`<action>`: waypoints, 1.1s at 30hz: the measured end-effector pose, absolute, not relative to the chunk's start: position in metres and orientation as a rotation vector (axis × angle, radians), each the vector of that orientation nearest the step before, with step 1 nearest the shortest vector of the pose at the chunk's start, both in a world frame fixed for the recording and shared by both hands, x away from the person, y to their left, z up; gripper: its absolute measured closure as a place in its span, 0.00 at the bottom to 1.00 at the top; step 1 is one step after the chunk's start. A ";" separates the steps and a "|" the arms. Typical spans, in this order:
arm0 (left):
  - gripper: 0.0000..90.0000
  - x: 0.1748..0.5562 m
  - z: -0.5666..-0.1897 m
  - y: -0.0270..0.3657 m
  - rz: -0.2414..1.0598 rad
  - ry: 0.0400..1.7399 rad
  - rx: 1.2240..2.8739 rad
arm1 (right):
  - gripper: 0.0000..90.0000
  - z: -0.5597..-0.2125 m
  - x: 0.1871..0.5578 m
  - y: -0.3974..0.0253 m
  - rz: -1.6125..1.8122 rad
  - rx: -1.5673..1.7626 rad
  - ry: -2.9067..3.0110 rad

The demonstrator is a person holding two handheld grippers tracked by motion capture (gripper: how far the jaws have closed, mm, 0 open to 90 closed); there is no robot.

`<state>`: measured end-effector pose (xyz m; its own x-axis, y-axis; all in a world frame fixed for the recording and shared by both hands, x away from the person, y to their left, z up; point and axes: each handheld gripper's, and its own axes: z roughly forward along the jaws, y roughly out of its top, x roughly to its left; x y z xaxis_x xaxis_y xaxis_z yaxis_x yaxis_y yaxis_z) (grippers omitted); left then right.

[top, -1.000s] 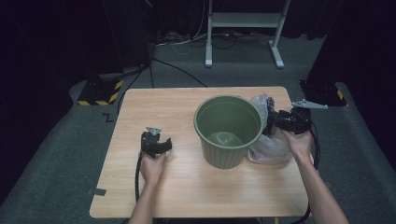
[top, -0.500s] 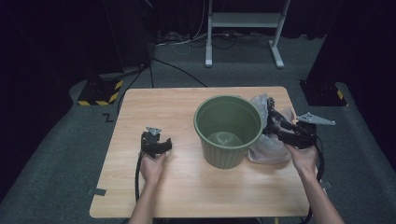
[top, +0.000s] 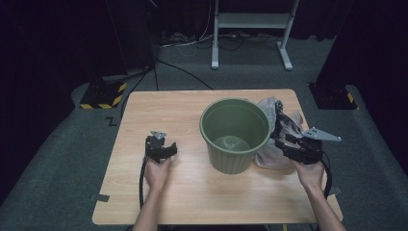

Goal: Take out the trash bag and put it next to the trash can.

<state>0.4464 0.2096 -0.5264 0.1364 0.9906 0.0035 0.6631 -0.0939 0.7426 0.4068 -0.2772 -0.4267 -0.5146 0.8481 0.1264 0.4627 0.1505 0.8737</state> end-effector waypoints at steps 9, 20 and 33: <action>0.31 0.446 -0.526 0.210 0.710 1.588 1.825 | 0.48 -0.447 0.402 -0.270 1.269 1.253 2.072; 0.31 0.446 -0.526 0.210 0.710 1.588 1.825 | 0.47 -0.478 0.407 -0.266 1.202 1.277 2.090; 0.31 0.446 -0.526 0.210 0.711 1.588 1.826 | 0.46 -0.500 0.416 -0.261 1.090 1.278 2.128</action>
